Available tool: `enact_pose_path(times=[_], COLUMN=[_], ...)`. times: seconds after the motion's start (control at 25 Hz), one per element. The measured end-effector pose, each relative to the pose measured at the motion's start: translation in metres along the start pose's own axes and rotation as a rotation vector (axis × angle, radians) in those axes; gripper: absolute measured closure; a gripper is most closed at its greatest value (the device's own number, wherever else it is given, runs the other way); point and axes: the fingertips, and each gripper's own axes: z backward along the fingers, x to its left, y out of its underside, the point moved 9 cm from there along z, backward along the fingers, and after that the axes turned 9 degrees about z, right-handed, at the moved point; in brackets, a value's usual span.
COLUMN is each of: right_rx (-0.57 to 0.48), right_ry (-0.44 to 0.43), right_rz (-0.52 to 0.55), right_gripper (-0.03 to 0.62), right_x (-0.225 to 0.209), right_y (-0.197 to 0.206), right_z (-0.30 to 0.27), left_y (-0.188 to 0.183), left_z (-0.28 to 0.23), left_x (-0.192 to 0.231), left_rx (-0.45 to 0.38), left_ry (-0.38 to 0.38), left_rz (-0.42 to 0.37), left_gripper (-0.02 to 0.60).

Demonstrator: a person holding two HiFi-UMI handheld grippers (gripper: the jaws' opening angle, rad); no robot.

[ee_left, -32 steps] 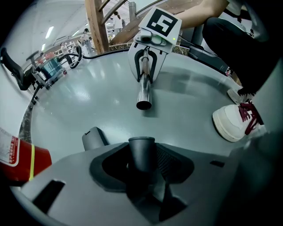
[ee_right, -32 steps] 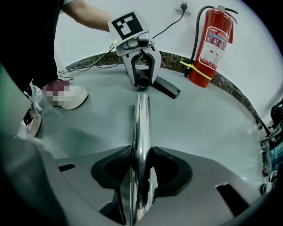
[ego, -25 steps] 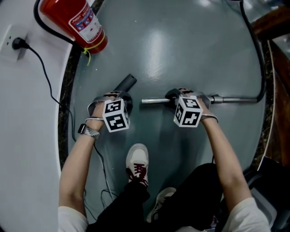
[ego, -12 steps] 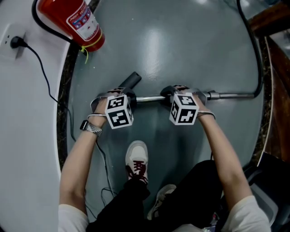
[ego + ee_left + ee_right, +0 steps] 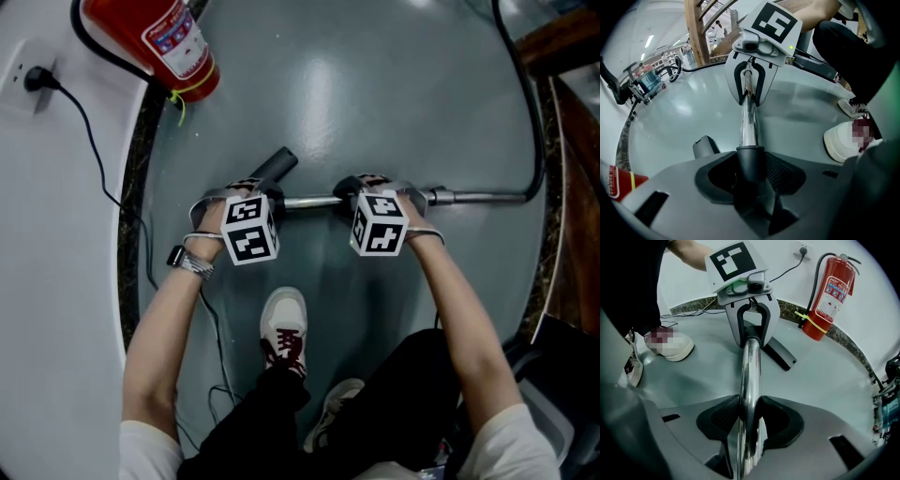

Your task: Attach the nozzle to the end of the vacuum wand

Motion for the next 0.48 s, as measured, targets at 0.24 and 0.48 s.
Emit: enact_pose_path(times=[0.24,0.48], right_rx=[0.025,0.035], right_ry=[0.004,0.008], right_rz=[0.016,0.012], right_gripper=[0.431,0.431], right_x=[0.0010,0.0009], right_y=[-0.0045,-0.0058], right_z=[-0.0026,-0.0021], left_y=[0.0013,-0.0016], left_z=[-0.0006,0.0000], left_x=[-0.0006,0.0003], left_rx=[0.020,0.025], left_ry=[-0.005,0.018], left_rz=[-0.008,0.092], left_gripper=[0.399,0.399])
